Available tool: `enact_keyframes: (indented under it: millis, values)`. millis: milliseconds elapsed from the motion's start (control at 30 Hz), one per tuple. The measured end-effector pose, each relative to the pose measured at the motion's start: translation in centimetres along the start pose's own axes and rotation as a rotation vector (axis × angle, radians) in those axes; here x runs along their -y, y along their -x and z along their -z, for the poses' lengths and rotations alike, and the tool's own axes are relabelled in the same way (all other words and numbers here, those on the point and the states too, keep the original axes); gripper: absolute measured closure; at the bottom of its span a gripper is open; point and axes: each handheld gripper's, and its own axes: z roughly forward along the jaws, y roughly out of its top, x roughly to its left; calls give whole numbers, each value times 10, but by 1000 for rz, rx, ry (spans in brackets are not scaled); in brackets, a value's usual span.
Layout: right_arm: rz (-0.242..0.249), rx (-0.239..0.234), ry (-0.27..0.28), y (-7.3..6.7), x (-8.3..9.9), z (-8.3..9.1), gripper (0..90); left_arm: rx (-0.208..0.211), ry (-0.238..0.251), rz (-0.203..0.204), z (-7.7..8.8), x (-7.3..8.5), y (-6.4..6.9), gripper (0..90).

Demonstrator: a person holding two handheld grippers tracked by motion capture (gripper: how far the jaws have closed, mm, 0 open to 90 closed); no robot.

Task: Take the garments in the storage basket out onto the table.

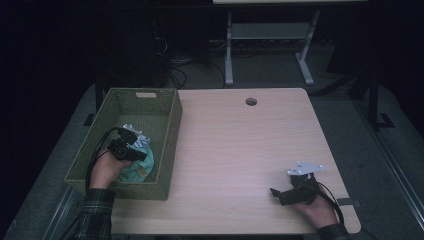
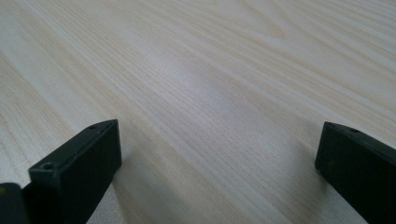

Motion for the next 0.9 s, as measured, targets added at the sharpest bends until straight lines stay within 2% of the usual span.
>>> enact_keyframes:
  millis: [233, 733, 900]
  values:
    - [0, 0, 0, 0, 0, 0, 0, 6, 110, 28, 15, 1, -5, 863]
    - [0, 0, 0, 0, 0, 0, 0, 5, 280, 38, 46, -2, -9, 867]
    - [0, 0, 0, 0, 0, 0, 0, 29, 334, 41, 55, -3, -10, 867]
